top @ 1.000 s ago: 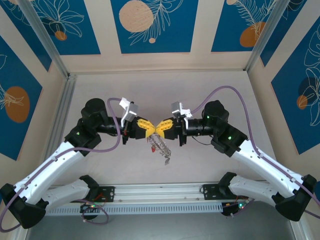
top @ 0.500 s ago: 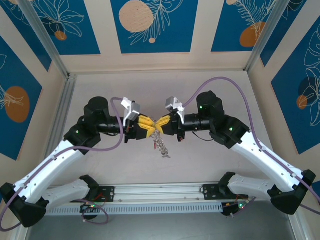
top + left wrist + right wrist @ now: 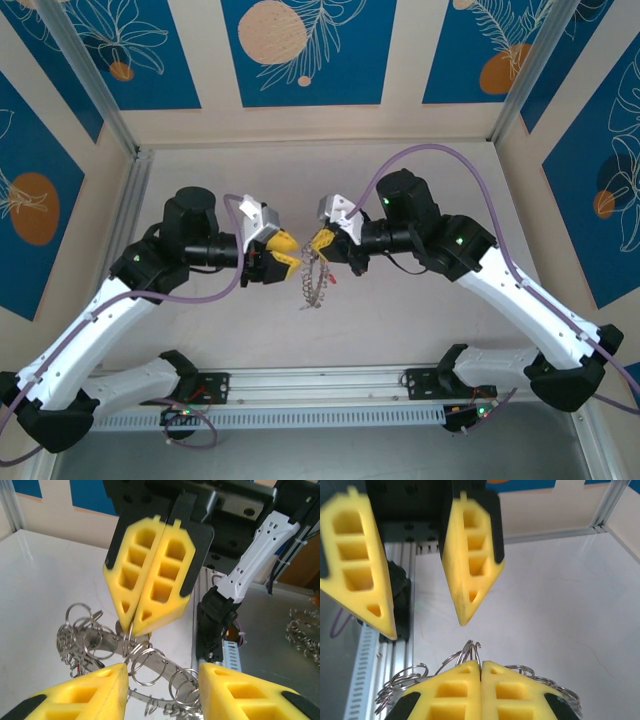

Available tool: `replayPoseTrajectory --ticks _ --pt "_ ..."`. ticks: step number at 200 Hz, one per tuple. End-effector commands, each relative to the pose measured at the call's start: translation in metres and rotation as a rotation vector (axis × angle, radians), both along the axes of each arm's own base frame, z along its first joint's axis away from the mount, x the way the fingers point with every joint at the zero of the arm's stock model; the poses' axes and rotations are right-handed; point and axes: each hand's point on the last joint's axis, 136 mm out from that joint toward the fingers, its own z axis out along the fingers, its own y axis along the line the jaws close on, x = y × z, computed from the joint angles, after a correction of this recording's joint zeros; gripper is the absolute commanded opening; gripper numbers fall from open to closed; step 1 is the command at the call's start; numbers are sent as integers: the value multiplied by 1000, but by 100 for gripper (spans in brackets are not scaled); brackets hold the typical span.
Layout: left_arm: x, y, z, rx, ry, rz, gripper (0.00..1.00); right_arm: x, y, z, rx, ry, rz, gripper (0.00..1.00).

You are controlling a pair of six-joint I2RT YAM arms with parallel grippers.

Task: Put the keys on the keyring

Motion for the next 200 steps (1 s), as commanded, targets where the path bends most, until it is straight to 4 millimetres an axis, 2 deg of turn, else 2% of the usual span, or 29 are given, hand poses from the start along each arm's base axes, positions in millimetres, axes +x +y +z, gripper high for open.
replayPoseTrajectory --ticks 1,65,173,200 --pt "-1 6 2 40 -46 2 41 -1 -5 -6 -94 -84 14 0" --pt "1 -2 5 26 -44 -36 35 -18 7 23 29 -113 95 0" --pt "7 -7 -13 67 -18 -40 21 -31 19 32 56 -136 160 0" --pt "7 -5 -19 91 -10 -42 13 -30 20 34 57 -142 159 0"
